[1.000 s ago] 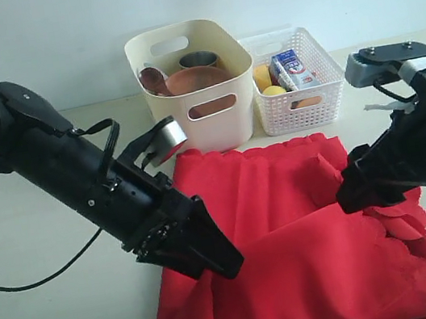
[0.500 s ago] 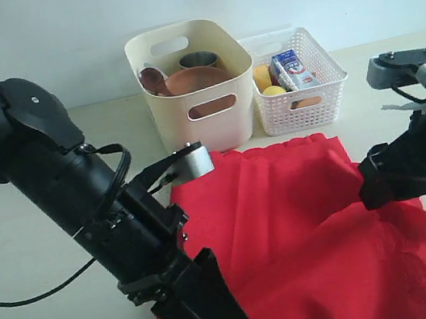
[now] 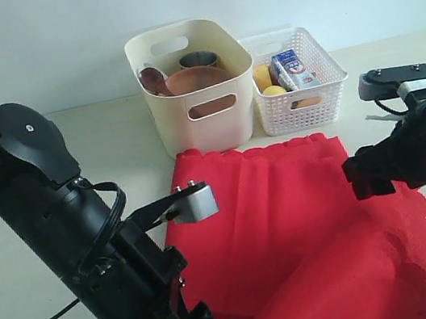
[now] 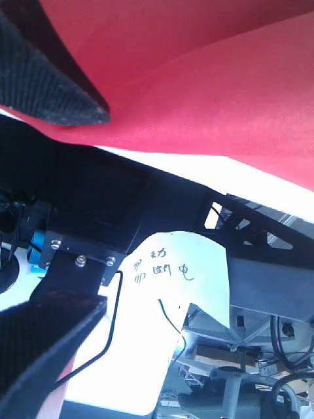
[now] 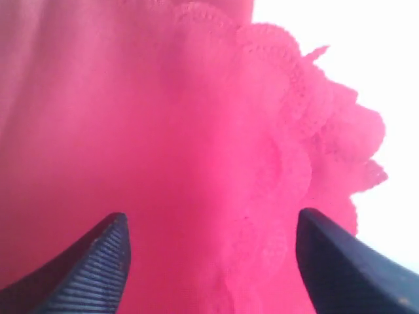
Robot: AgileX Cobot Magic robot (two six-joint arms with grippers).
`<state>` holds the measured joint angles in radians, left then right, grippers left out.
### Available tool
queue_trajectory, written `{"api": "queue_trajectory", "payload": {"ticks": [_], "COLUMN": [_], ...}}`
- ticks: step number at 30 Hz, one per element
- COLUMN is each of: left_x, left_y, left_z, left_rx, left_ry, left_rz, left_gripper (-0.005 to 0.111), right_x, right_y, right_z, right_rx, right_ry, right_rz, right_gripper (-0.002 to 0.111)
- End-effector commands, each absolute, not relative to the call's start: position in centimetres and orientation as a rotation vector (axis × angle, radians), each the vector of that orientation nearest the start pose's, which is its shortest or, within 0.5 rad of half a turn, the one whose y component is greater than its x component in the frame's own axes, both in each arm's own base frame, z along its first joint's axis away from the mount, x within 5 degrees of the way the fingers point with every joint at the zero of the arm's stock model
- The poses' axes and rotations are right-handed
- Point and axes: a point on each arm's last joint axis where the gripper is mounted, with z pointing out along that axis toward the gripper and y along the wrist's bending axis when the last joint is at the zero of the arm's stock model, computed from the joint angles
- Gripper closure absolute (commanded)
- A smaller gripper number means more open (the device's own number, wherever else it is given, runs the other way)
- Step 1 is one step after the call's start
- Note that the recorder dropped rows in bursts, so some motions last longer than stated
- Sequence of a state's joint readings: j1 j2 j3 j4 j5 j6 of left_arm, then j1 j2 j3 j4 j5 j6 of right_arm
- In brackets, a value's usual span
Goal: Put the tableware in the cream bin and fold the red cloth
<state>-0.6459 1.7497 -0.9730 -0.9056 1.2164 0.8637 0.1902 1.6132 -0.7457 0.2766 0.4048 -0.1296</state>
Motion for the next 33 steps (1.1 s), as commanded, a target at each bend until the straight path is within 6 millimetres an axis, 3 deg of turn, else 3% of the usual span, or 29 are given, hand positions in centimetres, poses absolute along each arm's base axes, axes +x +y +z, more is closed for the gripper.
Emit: {"api": "queue_trajectory", "payload": {"ticks": [1, 7, 14, 19, 24, 25, 29, 33], "left_x": [18.6, 18.7, 19.2, 20.3, 21.6, 22.2, 22.9, 23.3], "left_y": [-22.6, -22.6, -22.8, -22.3, -20.8, -20.0, -18.4, -17.5], "left_z": [19.4, 19.3, 19.0, 18.6, 20.3, 21.2, 22.8, 24.0], "left_rx": [1.518, 1.521, 1.44, 1.323, 1.189, 1.139, 1.044, 0.98], "left_ry": [2.672, 2.672, 2.688, 2.742, 2.691, 2.661, 2.618, 2.576], "left_rz": [-1.343, -1.326, -1.263, -1.121, -1.074, -1.053, -1.027, -0.995], "left_gripper": [0.038, 0.038, 0.038, 0.038, 0.038, 0.038, 0.038, 0.038], "right_x": [29.0, 30.8, 32.1, 32.5, 32.8, 32.9, 33.5, 35.2], "right_y": [5.1, 3.9, 4.7, 5.4, 5.4, 5.3, 5.2, 5.2], "right_z": [15.7, 13.8, 11.8, 11.0, 10.5, 10.6, 10.9, 12.4], "right_rx": [-0.048, -0.013, -0.054, -0.092, -0.1, -0.099, -0.104, -0.179], "right_ry": [2.709, 2.784, 2.849, 2.839, 2.819, 2.803, 2.763, 2.702], "right_rz": [0.153, 0.131, 0.225, 0.323, 0.317, 0.304, 0.28, 0.254], "right_gripper": [0.04, 0.035, 0.035, 0.039, 0.091, 0.108, 0.108, 0.108]}}
